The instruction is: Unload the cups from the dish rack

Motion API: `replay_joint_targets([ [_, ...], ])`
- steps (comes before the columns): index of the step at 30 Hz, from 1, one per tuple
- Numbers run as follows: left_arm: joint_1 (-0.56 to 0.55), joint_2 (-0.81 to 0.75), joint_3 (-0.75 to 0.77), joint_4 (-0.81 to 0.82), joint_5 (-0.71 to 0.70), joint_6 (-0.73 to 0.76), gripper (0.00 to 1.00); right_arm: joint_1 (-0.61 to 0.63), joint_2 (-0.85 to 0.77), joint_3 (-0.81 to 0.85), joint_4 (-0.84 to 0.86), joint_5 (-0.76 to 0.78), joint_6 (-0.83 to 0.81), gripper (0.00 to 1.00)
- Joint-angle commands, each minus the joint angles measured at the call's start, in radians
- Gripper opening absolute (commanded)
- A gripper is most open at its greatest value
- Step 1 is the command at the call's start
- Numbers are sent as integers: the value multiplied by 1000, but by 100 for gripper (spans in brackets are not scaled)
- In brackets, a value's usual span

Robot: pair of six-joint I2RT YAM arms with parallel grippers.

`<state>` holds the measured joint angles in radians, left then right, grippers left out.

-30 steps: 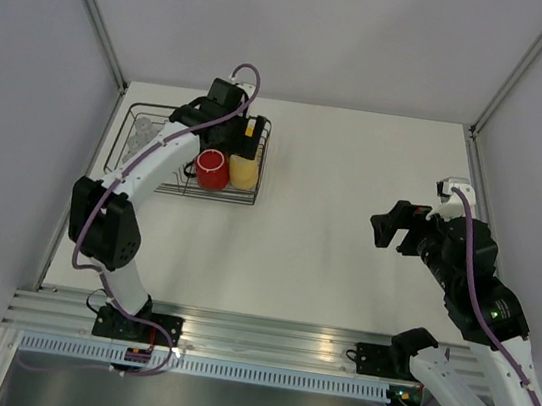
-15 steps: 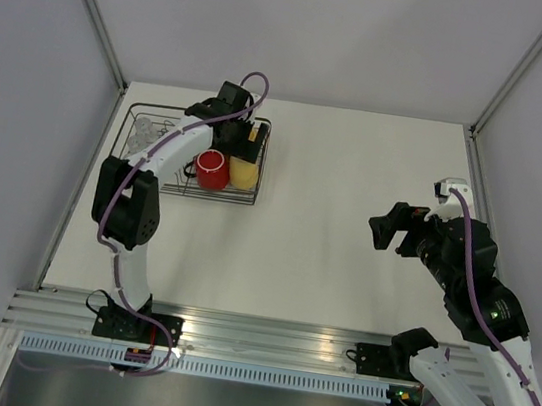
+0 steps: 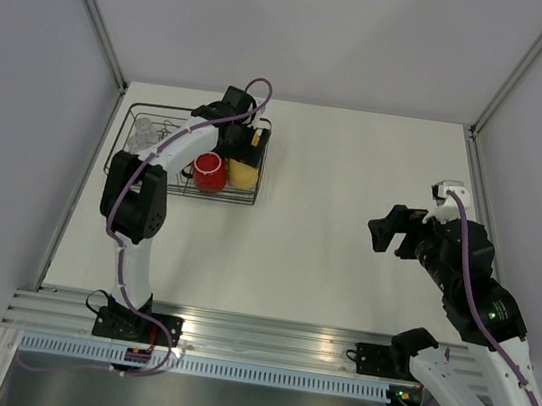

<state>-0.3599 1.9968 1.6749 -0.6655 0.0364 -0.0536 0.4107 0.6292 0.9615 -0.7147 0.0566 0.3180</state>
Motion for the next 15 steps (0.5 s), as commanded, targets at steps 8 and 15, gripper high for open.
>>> replay_joint_targets([
  [8,-30,28,20,9,-16,-25,96,4,-2,-9,27,-9,-10,98],
  [15,-30,51,22,6,-32,-49,95,2,-6,-13,32,-8,-8,98],
])
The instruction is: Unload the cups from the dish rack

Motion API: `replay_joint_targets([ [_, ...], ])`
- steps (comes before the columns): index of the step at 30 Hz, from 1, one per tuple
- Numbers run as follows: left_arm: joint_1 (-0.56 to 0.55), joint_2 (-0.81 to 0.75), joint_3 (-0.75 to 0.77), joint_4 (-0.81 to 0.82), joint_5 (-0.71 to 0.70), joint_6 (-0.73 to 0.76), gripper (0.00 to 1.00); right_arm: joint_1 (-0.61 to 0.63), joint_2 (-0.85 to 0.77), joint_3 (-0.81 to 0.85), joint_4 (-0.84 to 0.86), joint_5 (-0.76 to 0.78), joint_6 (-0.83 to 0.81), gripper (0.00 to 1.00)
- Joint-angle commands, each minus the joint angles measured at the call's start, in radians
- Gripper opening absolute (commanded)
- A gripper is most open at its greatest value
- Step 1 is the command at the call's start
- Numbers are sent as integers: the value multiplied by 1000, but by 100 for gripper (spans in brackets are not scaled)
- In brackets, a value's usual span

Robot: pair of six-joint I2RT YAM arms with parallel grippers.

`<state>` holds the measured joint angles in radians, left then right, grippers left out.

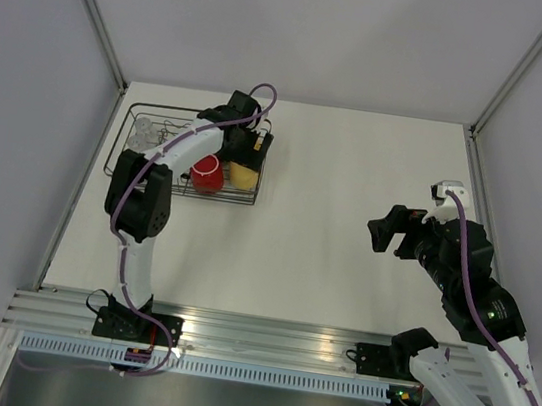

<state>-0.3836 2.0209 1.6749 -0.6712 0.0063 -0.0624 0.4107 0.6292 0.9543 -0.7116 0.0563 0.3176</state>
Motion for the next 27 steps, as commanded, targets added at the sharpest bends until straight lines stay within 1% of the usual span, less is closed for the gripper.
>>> replay_joint_targets([
  [1,-6,30,20,10,-2,-48,94,4,-5,-8,29,-7,-8,98],
  [5,-5,35,17,10,4,-56,89,4,-5,-9,29,-7,-9,98],
  [6,-6,32,17,10,11,-56,84,4,-5,-9,29,-7,-8,98],
  [8,-6,29,16,12,23,-60,80,4,-6,-11,31,-6,-8,98],
  [9,-6,25,17,12,30,-63,73,4,-6,-11,31,-7,-6,98],
  [11,-8,25,23,12,34,-65,64,5,-5,-11,32,-7,-6,98],
  [12,-9,24,26,10,38,-66,55,4,-3,-11,31,-9,-8,98],
  [14,-14,18,32,10,38,-68,40,4,-5,-14,35,-10,-6,98],
  [15,-14,16,35,7,35,-70,28,4,-5,-14,35,-9,-6,98],
  [17,-18,3,40,5,28,-74,18,4,-3,-14,35,-10,-8,98],
  [18,-18,-1,45,-2,23,-76,10,4,-5,-12,35,-9,-8,98],
  [20,-20,-10,55,-13,21,-77,6,4,-5,-11,35,-9,-6,98],
  [21,-20,-14,62,-19,15,-79,2,4,-5,-11,35,-10,-6,98],
  [27,-18,-53,82,-45,-2,-83,2,4,-5,-11,35,-10,-6,98],
])
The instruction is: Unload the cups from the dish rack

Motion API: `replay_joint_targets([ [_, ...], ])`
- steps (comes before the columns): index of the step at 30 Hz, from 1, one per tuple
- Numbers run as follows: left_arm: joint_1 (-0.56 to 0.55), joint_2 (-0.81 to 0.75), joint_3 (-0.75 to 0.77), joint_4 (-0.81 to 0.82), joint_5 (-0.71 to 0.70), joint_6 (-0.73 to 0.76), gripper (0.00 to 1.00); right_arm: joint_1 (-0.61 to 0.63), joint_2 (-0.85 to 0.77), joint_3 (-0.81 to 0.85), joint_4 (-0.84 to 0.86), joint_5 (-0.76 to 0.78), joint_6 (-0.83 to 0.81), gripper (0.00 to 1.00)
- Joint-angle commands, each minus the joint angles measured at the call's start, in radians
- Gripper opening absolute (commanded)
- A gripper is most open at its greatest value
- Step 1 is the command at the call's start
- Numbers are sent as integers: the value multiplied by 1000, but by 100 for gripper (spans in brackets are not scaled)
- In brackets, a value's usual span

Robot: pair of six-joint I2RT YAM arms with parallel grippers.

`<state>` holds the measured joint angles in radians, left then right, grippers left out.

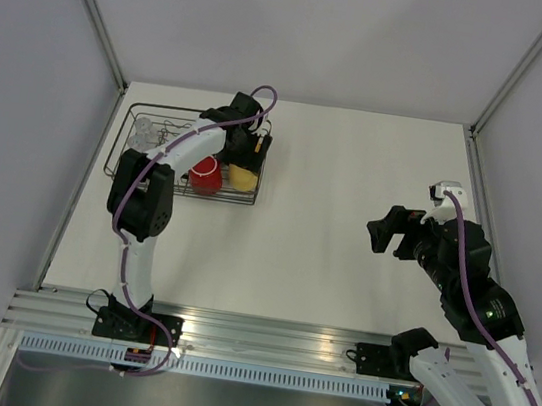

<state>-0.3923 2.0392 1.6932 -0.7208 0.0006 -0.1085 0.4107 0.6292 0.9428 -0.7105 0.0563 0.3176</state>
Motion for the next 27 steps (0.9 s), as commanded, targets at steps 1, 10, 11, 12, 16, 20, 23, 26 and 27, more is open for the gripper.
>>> replay_joint_targets([
  [1,-11,-79,63,4,4,-37,2,4,-3,2,34,-10,-6,98],
  [10,-11,-148,82,4,-33,-54,2,4,-2,5,32,-10,-8,98],
  [11,-11,-151,85,3,-37,-56,2,4,-2,5,32,-12,-6,98],
  [12,-11,-161,91,0,-43,-56,2,4,-3,5,32,-12,-6,98],
  [16,-11,-195,105,-3,-63,-66,2,4,0,5,34,-9,-6,98],
  [20,-14,-250,111,-3,-68,-83,2,4,1,2,42,-15,-8,98],
  [23,-25,-300,103,-3,-80,-106,2,4,3,-2,60,-30,8,98],
  [26,-46,-355,94,-2,-91,-126,2,4,16,-19,95,-77,20,98],
  [27,-57,-370,92,-2,-97,-132,2,4,21,-28,111,-96,20,98],
])
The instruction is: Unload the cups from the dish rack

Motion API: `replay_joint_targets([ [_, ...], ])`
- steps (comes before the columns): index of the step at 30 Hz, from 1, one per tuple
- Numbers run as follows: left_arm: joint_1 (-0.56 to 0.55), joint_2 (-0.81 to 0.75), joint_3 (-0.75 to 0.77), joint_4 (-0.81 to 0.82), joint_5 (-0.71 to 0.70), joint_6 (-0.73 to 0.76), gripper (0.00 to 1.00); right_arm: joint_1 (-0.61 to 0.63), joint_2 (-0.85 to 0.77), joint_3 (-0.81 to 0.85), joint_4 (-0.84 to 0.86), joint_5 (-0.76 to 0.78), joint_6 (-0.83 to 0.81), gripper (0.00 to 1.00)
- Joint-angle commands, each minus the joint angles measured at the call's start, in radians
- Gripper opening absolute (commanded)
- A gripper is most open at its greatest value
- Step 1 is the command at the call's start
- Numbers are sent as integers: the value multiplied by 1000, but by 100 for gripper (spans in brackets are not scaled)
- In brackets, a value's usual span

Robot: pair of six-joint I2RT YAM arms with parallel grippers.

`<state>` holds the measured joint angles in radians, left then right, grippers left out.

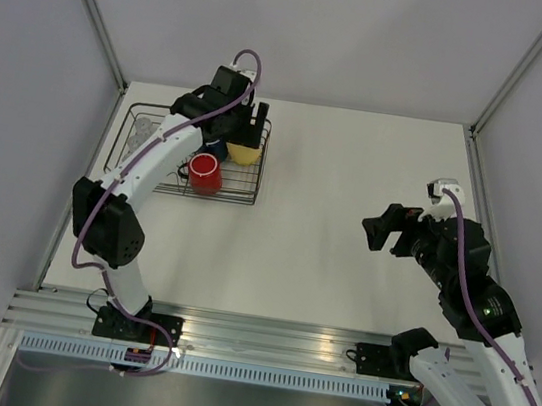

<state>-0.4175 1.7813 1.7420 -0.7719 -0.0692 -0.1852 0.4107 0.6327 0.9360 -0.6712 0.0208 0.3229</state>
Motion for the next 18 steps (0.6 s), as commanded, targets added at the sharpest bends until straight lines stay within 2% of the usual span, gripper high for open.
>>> replay_joint_targets([
  [1,-40,-124,44,49,-27,-65,2,4,25,-29,108,-103,18,98],
  [6,-109,-224,11,68,64,-103,2,4,48,-111,274,-209,91,98],
  [10,-155,-316,-84,166,221,-177,2,4,47,-177,529,-382,182,98],
  [18,-179,-506,-347,532,505,-429,2,4,122,-289,973,-673,395,98],
])
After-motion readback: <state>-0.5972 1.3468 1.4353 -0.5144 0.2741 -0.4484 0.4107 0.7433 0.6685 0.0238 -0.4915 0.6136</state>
